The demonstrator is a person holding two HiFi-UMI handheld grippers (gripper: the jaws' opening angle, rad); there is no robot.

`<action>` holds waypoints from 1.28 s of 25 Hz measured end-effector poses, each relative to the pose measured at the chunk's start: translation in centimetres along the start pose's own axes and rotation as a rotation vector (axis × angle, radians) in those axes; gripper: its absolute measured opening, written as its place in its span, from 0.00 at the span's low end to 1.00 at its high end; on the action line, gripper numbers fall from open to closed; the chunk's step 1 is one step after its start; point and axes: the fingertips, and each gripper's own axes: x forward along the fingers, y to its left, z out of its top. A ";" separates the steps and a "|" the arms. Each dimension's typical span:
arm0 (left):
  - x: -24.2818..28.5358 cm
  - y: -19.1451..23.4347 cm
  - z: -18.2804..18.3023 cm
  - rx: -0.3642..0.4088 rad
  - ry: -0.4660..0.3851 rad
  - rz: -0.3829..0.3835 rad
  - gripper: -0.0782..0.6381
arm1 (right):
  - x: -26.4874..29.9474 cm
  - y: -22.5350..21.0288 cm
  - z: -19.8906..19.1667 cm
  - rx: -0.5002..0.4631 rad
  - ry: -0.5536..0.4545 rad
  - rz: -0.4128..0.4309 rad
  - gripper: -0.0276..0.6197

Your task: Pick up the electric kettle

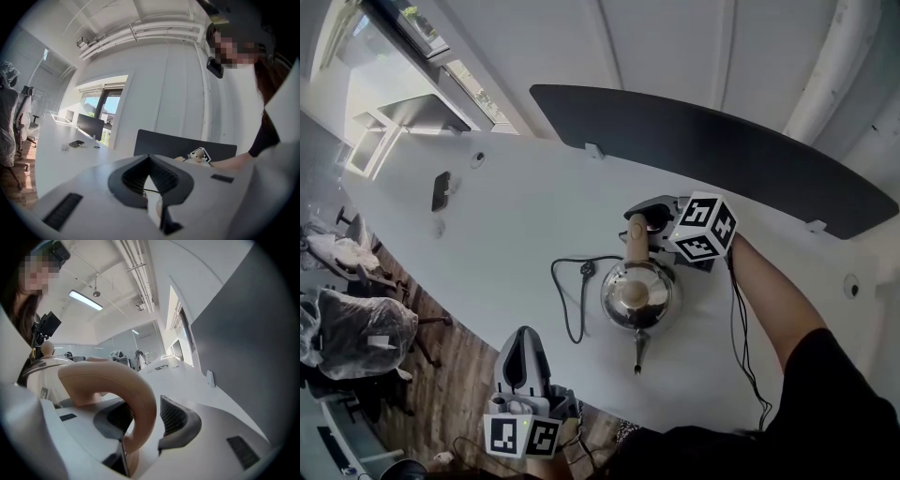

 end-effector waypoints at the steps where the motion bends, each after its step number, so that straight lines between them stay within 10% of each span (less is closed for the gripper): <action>1: 0.0 0.0 0.0 0.000 0.001 -0.001 0.11 | 0.1 0.3 0.0 -0.008 0.004 0.011 0.28; 12: 0.1 0.0 0.0 0.001 0.002 0.008 0.11 | -0.2 0.3 -0.3 -0.021 0.017 -0.053 0.21; 32: -1.1 -1.0 0.7 -0.023 -0.028 -0.019 0.11 | -7.4 -0.5 -1.8 0.180 -0.105 -0.487 0.21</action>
